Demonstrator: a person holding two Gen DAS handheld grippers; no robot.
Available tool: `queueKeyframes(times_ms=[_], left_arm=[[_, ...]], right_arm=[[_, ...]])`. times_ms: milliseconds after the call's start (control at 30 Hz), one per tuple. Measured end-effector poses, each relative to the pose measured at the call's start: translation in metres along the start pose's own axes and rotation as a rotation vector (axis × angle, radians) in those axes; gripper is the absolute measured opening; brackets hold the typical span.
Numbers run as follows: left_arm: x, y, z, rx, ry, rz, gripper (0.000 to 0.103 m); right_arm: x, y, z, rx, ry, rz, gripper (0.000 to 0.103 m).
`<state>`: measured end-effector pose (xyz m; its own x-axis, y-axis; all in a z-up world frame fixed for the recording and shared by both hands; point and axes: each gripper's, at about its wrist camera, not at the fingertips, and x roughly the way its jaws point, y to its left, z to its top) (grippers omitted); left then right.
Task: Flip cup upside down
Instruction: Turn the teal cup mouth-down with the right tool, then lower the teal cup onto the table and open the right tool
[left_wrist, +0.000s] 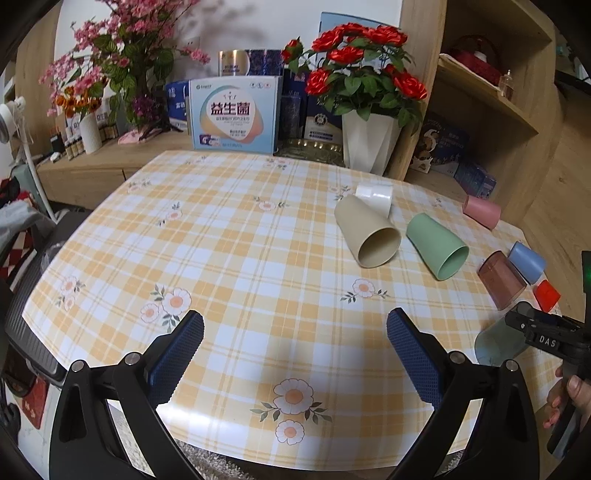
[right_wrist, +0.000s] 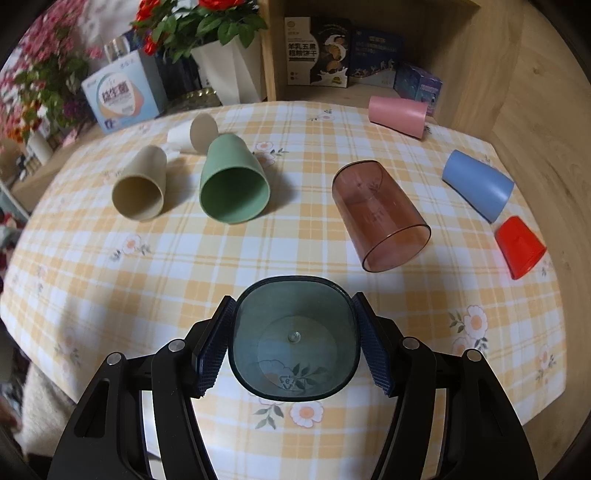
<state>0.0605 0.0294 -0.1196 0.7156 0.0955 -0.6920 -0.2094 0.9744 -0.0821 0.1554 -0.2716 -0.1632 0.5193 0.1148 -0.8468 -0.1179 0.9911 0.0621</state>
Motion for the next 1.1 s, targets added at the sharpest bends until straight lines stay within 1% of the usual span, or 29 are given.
queueKeyframes(times_ms=[33, 67, 100, 133, 167, 233, 267, 367, 467, 600, 733, 933, 1100], left_arm=[[-0.003, -0.001, 0.001, 0.006, -0.007, 0.001, 0.097], [-0.006, -0.002, 0.004, 0.012, -0.016, 0.000, 0.097], [-0.009, -0.003, 0.006, 0.016, -0.025, -0.004, 0.097], [-0.013, -0.004, 0.009, 0.021, -0.031, -0.013, 0.097], [-0.018, -0.006, 0.014, 0.035, -0.035, -0.042, 0.097], [-0.026, -0.008, 0.020, 0.059, -0.041, -0.080, 0.097], [-0.033, -0.011, 0.024, 0.076, -0.055, -0.090, 0.097], [-0.055, -0.018, 0.033, 0.133, -0.110, -0.109, 0.097], [-0.073, -0.023, 0.040, 0.170, -0.152, -0.124, 0.097], [-0.095, -0.025, 0.044, 0.181, -0.201, -0.125, 0.097], [-0.112, -0.026, 0.042, 0.196, -0.233, -0.136, 0.097], [-0.129, -0.037, 0.039, 0.211, -0.268, -0.133, 0.097], [-0.140, -0.039, 0.037, 0.219, -0.285, -0.137, 0.097]], right_arm=[[-0.002, 0.000, 0.000, 0.010, -0.005, 0.006, 0.064], [-0.008, -0.001, 0.000, 0.018, -0.022, 0.026, 0.067], [-0.014, -0.001, 0.000, 0.018, -0.043, 0.039, 0.067], [-0.023, 0.000, 0.001, 0.012, -0.069, 0.045, 0.067], [-0.030, 0.002, 0.000, 0.008, -0.090, 0.046, 0.070], [-0.048, 0.004, 0.001, 0.007, -0.135, 0.051, 0.077], [-0.056, 0.006, 0.001, 0.008, -0.152, 0.052, 0.089], [-0.087, 0.009, 0.001, 0.017, -0.219, 0.072, 0.089], [-0.115, 0.012, -0.002, 0.025, -0.272, 0.071, 0.089], [-0.149, 0.014, -0.011, 0.047, -0.342, 0.063, 0.089], [-0.166, 0.013, -0.014, 0.067, -0.370, 0.069, 0.089], [-0.195, 0.018, -0.016, 0.038, -0.434, 0.060, 0.089], [-0.212, 0.020, -0.018, 0.040, -0.490, 0.056, 0.089]])
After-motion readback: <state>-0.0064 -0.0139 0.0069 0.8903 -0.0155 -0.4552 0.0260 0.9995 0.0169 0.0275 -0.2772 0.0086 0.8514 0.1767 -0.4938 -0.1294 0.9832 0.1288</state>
